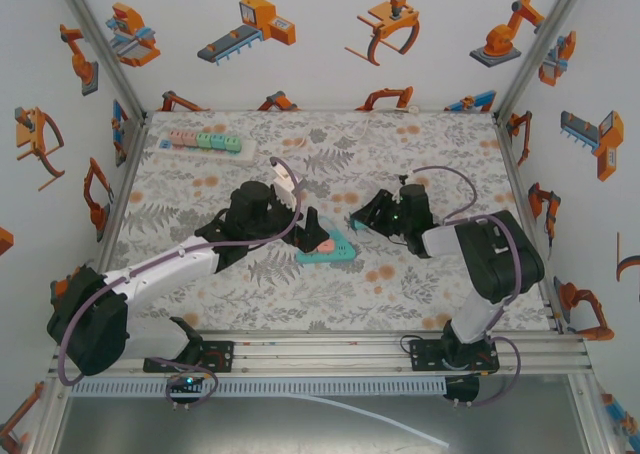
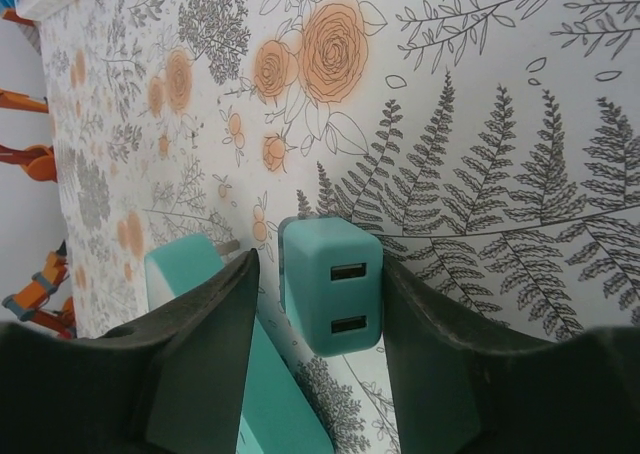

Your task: Pull the plug off the socket

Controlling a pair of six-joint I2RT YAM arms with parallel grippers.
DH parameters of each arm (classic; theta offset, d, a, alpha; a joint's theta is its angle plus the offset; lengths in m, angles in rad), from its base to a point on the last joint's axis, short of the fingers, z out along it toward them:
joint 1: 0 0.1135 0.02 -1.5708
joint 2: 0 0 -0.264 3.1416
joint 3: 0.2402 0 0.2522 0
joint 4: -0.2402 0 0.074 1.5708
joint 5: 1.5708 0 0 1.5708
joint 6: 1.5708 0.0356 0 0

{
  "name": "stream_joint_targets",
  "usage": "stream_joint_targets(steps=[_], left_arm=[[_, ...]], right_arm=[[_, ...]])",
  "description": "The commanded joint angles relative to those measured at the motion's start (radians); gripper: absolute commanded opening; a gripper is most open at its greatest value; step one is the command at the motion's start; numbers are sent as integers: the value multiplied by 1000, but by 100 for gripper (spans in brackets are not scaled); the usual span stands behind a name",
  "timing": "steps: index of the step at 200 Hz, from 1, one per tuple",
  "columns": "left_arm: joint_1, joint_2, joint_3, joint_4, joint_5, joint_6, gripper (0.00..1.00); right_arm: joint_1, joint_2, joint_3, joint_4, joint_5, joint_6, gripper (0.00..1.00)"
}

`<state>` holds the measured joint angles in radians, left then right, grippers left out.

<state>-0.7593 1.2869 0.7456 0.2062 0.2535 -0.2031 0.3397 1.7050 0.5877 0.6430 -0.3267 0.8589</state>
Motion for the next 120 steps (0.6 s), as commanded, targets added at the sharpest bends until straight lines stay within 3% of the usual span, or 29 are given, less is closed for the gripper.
stream_joint_targets(steps=[1, 77, 120], left_arm=[[-3, -22, 0, -4, -46, 19, 94], [1, -48, -8, -23, -142, -17, 94], [10, -65, -30, -21, -202, -57, 93]], right_arm=[[-4, -58, -14, -72, 56, -61, 51], [6, -394, 2, -355, 133, -260, 55], [125, -608, 22, -424, 156, -615, 55]])
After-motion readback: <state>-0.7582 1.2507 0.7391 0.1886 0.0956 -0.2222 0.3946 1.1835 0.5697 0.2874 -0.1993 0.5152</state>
